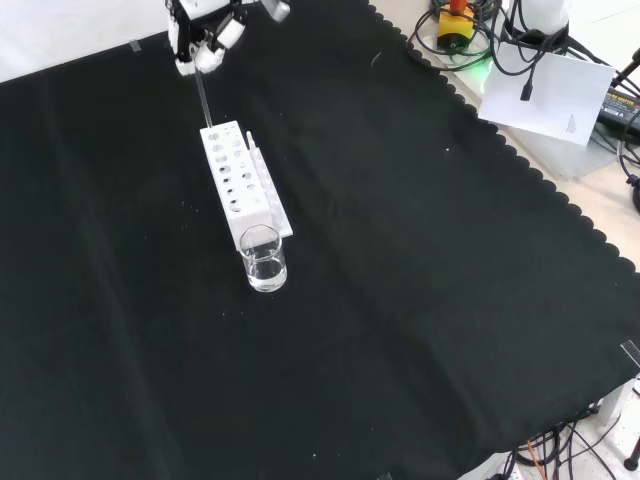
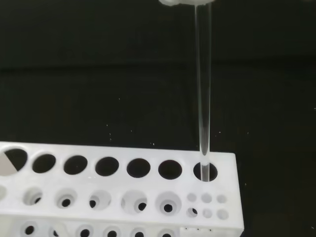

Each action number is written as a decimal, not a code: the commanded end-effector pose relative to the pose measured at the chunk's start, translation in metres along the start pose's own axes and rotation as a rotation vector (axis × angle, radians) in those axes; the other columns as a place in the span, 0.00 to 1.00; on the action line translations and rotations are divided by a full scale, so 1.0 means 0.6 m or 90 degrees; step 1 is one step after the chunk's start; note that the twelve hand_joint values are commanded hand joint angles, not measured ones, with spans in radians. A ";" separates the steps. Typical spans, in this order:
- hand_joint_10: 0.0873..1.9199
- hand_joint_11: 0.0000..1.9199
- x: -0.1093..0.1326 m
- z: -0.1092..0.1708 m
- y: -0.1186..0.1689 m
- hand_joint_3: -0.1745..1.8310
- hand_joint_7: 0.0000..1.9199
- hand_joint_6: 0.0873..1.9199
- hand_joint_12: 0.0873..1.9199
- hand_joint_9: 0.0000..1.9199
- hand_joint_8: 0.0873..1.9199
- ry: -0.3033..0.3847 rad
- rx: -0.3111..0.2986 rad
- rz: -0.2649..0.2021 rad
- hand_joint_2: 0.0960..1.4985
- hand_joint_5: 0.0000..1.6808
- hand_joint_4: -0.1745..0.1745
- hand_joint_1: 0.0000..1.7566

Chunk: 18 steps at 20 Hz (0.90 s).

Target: Take the glass rod from the white test tube rack.

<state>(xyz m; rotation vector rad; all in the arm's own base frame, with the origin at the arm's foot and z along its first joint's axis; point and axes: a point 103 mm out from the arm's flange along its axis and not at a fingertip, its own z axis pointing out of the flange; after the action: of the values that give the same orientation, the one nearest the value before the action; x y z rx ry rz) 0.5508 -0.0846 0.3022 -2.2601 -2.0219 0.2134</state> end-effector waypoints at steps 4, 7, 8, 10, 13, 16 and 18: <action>0.36 0.89 0.009 -0.129 -0.065 0.00 0.66 0.11 0.19 0.83 0.41 0.027 -0.024 0.007 0.71 0.74 0.00 0.75; 0.35 0.89 0.024 -0.164 -0.082 0.00 0.66 0.11 0.18 0.83 0.41 0.030 -0.046 -0.001 0.71 0.74 0.00 0.75; 0.35 0.89 0.029 -0.171 -0.084 0.00 0.66 0.11 0.18 0.83 0.41 0.030 -0.050 -0.006 0.71 0.74 0.00 0.75; 0.35 0.89 0.037 -0.180 -0.085 0.00 0.66 0.11 0.18 0.83 0.42 0.032 -0.055 -0.014 0.71 0.74 0.00 0.75; 0.35 0.89 0.046 -0.185 -0.084 0.00 0.65 0.12 0.18 0.83 0.42 0.031 -0.057 -0.025 0.71 0.74 0.00 0.75; 0.35 0.89 0.051 -0.191 -0.086 0.00 0.65 0.11 0.18 0.83 0.42 0.030 -0.064 -0.029 0.71 0.74 0.00 0.75; 0.35 0.89 0.053 -0.196 -0.089 0.00 0.65 0.11 0.18 0.83 0.42 0.024 -0.065 -0.031 0.71 0.74 0.00 0.75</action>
<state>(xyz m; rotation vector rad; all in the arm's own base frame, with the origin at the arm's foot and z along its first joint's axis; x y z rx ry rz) 0.5266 -0.0514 0.4100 -2.2570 -2.0855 0.0808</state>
